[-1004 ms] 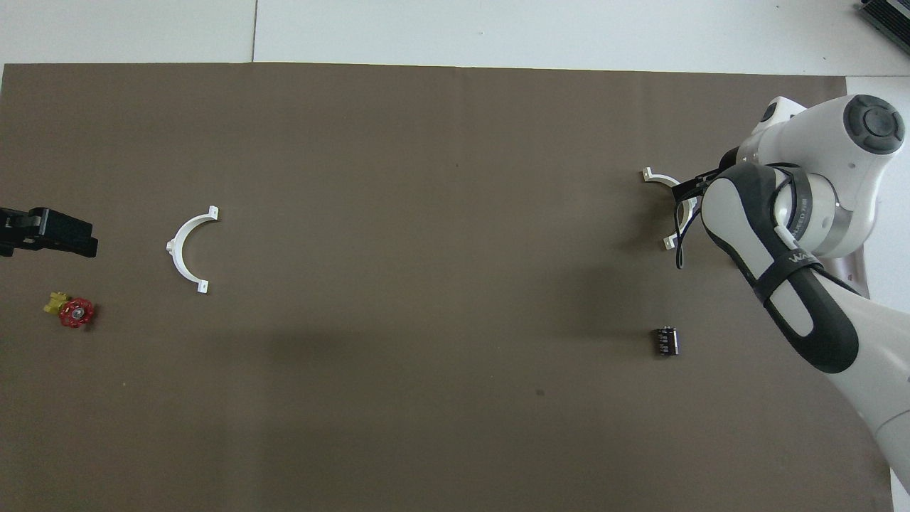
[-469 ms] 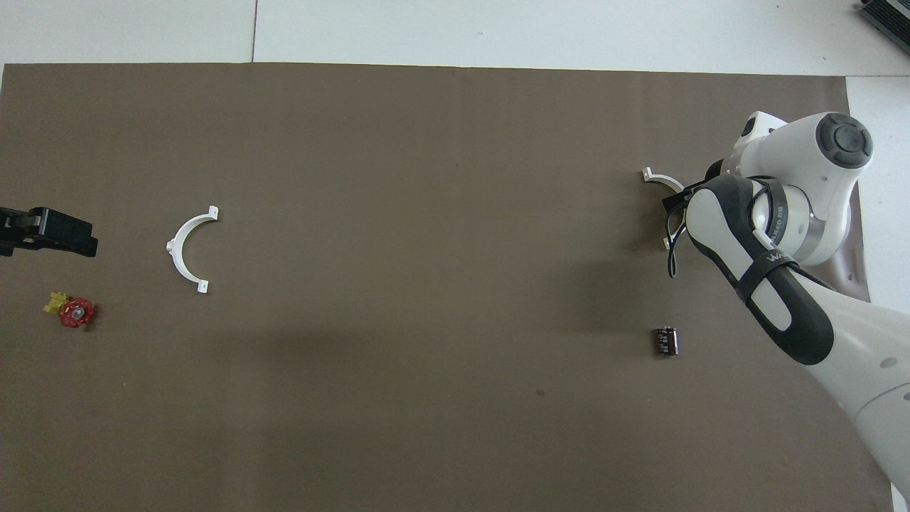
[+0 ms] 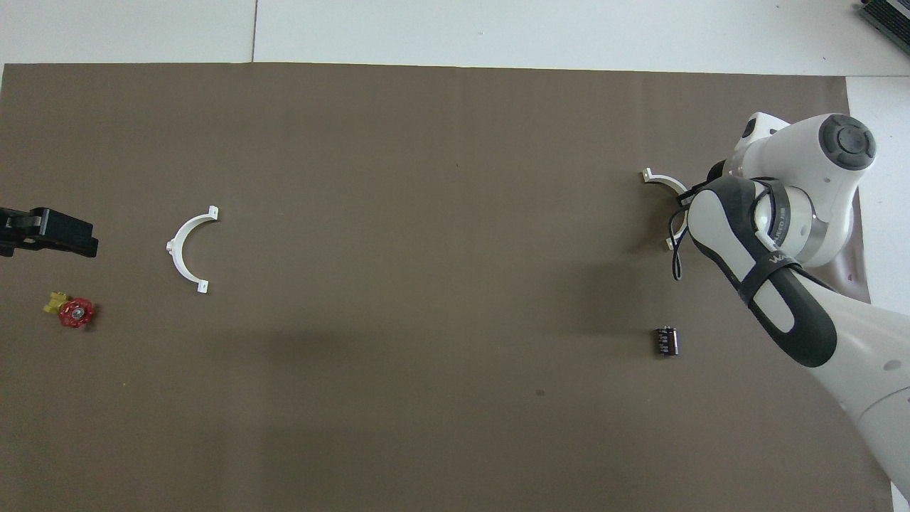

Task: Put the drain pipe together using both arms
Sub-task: 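Reach the right gripper to the clamp half nearest it and grasp, then carry the clamp half with the right gripper toward the table center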

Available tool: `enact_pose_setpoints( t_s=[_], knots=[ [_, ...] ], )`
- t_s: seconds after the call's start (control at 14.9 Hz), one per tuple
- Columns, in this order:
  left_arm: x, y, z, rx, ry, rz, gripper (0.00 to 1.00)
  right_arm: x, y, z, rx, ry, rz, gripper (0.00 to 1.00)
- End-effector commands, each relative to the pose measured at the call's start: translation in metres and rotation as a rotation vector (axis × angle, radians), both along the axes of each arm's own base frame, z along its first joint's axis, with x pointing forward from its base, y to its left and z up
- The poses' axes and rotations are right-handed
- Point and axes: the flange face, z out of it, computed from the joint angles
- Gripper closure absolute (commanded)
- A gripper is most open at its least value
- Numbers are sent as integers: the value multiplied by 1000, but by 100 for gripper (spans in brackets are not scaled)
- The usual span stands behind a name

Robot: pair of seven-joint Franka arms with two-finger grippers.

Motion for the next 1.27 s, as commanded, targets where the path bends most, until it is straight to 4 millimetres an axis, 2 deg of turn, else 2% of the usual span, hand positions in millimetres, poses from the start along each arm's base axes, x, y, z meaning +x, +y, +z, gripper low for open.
enact_pose_setpoints(
  t_s=[0.0,0.2,0.47,0.6,0.74,0.8,0.87,1.07,1.21],
  knots=[
    [-7,0,0,3,-16,-12,0,1,2,7,23,-17,-25,100],
    [-8,0,1,3,-18,-13,0,14,19,40,30,0,-80,100],
    [-7,0,-1,3,-19,-12,0,14,112,58,17,33,-246,100],
    [-8,0,0,3,-24,-12,0,8,162,59,18,25,-314,100],
    [-8,0,0,3,-24,-10,0,-6,225,58,29,21,-333,100],
    [-8,0,0,3,-24,-10,0,-19,269,55,33,25,-339,100],
    [-8,0,0,3,-24,-12,0,-28,295,50,39,29,-354,100],
    [-8,0,-2,3,-19,-12,0,-42,336,44,67,-4,-359,100],
    [-8,0,-2,3,-19,-12,0,-51,356,37,63,0,-354,100]
  ],
)
